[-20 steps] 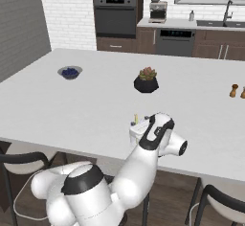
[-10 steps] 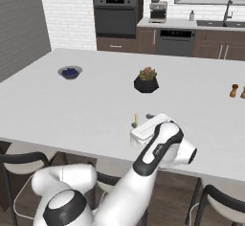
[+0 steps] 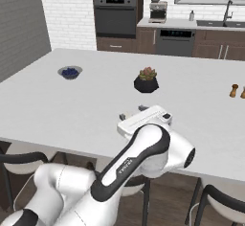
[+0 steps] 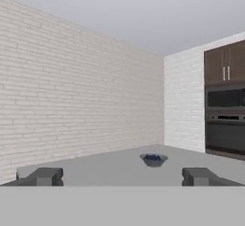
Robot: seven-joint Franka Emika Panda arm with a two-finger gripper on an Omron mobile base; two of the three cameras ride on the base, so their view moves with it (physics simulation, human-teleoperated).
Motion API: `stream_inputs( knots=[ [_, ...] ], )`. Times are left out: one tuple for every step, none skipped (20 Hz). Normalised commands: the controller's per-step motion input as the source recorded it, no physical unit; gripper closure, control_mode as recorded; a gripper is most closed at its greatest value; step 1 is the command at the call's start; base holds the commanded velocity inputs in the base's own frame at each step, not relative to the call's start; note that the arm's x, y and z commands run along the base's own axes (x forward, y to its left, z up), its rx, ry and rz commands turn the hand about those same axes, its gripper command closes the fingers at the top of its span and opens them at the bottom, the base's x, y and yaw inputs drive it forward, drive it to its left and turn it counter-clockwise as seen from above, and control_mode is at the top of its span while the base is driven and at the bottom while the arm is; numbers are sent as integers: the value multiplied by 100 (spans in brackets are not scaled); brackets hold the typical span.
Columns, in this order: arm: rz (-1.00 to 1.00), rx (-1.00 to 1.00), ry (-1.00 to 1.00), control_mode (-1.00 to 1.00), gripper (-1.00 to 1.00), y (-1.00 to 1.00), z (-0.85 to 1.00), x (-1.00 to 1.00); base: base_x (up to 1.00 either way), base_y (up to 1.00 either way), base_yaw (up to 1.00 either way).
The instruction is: Take a straw from the drawer in front and place it inside the glass cup on the dining counter.
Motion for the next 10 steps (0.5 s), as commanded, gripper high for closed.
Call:
stream_inputs(
  knots=[
    [-9,-7,3,-100,-100,61,52,-79,0,0,0],
    [-9,-10,4,-100,-100,69,44,-79,0,0,0],
    [-9,-12,5,-100,-100,73,36,-76,0,0,0],
    [-8,-14,5,-100,-100,79,32,-75,0,0,0],
    [-8,-16,7,-100,-100,83,26,-71,0,0,0],
    [-7,-17,8,-100,-100,88,23,-66,0,0,0],
    [-7,-19,11,-100,-100,92,18,-59,0,0,0],
    [-6,-20,14,-100,-100,93,14,-51,0,0,0],
    [-6,-21,14,-100,-100,95,11,-50,0,0,0],
    [-6,-22,14,-100,-100,94,11,-50,0,0,0]
  ],
)
